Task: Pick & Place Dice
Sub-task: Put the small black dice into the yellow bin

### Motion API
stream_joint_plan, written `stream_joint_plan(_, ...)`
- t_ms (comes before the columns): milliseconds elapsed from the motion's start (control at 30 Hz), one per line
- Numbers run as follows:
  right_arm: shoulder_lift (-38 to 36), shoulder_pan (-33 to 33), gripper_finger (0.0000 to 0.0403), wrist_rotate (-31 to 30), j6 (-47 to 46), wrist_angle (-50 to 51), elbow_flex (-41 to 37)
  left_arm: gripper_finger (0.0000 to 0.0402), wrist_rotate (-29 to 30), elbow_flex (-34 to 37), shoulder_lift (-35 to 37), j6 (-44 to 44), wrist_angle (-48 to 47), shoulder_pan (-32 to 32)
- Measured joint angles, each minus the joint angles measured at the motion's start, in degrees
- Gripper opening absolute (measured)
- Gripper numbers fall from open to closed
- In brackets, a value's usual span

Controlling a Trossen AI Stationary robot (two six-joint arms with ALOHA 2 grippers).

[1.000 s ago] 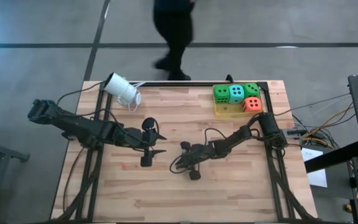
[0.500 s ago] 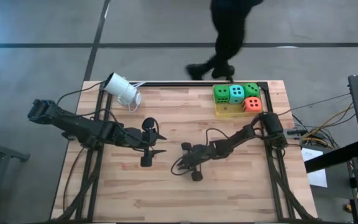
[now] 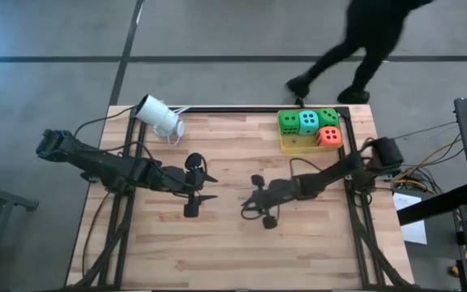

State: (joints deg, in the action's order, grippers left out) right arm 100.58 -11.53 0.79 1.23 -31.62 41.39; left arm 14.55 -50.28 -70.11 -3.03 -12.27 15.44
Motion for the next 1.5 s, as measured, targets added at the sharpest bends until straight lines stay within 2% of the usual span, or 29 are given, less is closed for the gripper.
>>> stream_joint_plan(267,-12.68,0.02,0.0054,-9.44,-2.05,-0.04,-9.05,0.0236,0.0,0.0,0.0,0.0,0.31,0.0)
stream_joint_plan(600,-26.06,0.43,0.0054,-24.15,-6.98,-0.01,-18.38,0.0236,0.0,0.0,0.0,0.0,0.52,-0.01)
stream_joint_plan(833,-31.37,0.87,0.0054,-32.5,-7.3,0.04,-21.26,0.0236,0.0,0.0,0.0,0.0,0.63,0.0)
stream_joint_plan(1067,-33.14,3.63,0.0054,-41.83,-10.03,0.24,-22.77,0.0235,-0.02,0.0,0.02,-0.02,0.66,-0.01)
stream_joint_plan(1367,-33.1,12.97,0.0054,-42.71,-19.66,8.93,-21.47,0.0235,0.0,0.0,0.02,-0.02,0.67,-0.01)
stream_joint_plan(1500,-33.1,18.31,0.0054,-39.47,-24.5,16.27,-20.48,0.0236,-0.01,0.0,0.02,-0.01,0.66,0.0)
